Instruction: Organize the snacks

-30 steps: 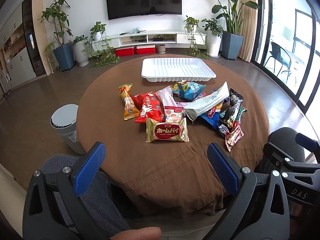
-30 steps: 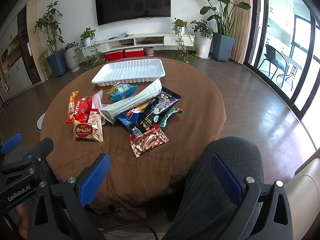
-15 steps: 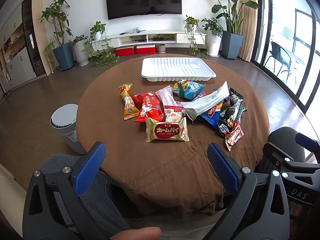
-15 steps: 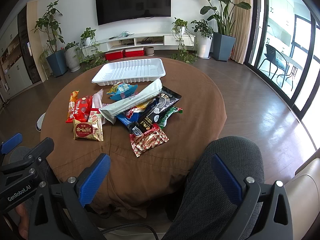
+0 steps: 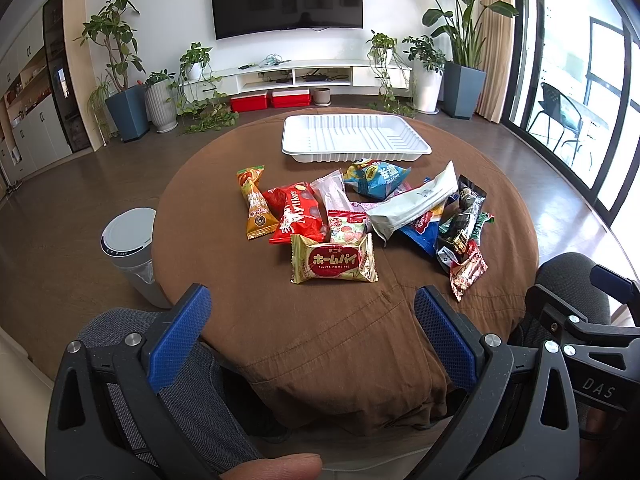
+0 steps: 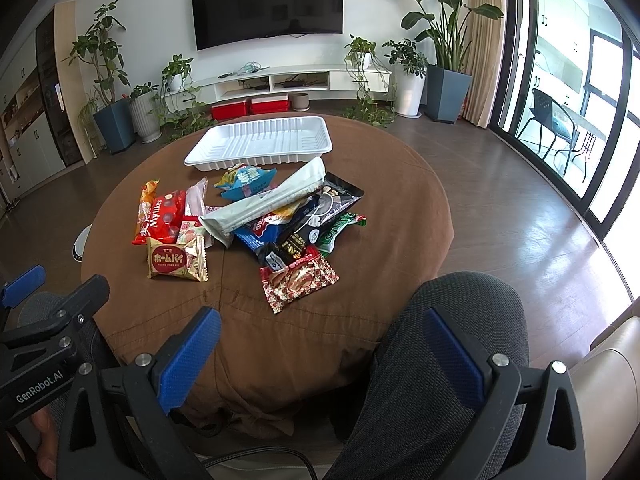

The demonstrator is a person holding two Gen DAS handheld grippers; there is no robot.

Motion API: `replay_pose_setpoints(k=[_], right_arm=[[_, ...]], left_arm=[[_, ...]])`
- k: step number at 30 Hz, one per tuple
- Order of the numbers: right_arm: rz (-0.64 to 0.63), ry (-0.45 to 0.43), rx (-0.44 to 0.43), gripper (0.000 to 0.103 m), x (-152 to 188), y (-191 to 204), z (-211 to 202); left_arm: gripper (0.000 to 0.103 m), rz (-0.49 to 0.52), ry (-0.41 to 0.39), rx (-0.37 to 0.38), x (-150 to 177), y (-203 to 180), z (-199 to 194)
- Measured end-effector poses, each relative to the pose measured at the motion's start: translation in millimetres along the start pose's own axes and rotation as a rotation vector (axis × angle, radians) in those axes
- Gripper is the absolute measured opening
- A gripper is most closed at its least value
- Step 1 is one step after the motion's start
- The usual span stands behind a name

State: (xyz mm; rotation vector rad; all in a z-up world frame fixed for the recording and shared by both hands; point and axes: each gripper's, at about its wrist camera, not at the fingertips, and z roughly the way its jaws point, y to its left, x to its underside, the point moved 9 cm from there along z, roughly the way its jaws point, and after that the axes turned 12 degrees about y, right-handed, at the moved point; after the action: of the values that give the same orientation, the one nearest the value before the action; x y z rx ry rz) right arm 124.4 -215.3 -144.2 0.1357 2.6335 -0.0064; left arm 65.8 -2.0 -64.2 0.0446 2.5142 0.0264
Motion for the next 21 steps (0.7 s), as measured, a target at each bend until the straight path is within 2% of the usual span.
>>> replay_pose_setpoints(k=[11, 14, 17, 19, 20, 21], right_arm=[[0.002, -0.001, -0.005, 0.103, 0, 1, 2], [0.015, -0.003, -0.039, 0.103, 2, 0, 7], [0.031, -0.005, -0.086, 0.103, -2, -3, 6], [0.031, -0.014, -0.109, 0.103, -9, 0, 13], [0.032, -0.026, -0.121, 0.103, -12, 0, 13], [0.035, -0.039, -0.137, 0.103, -15, 0, 12]], left_arm=[[0.103, -0.006, 0.000, 0.005, -1, 0, 0], [0.103, -0.019, 0.004, 0.035, -2, 2, 2], [0.103, 0.026, 0.000, 0.068, -4, -1, 7], [0.103, 0.050, -0.073, 0.100, -13, -2, 3], [0.103, 0.054, -0.139, 0.164, -19, -3, -5], [0.103, 0.054, -0.170, 0.183, -21, -2, -10]])
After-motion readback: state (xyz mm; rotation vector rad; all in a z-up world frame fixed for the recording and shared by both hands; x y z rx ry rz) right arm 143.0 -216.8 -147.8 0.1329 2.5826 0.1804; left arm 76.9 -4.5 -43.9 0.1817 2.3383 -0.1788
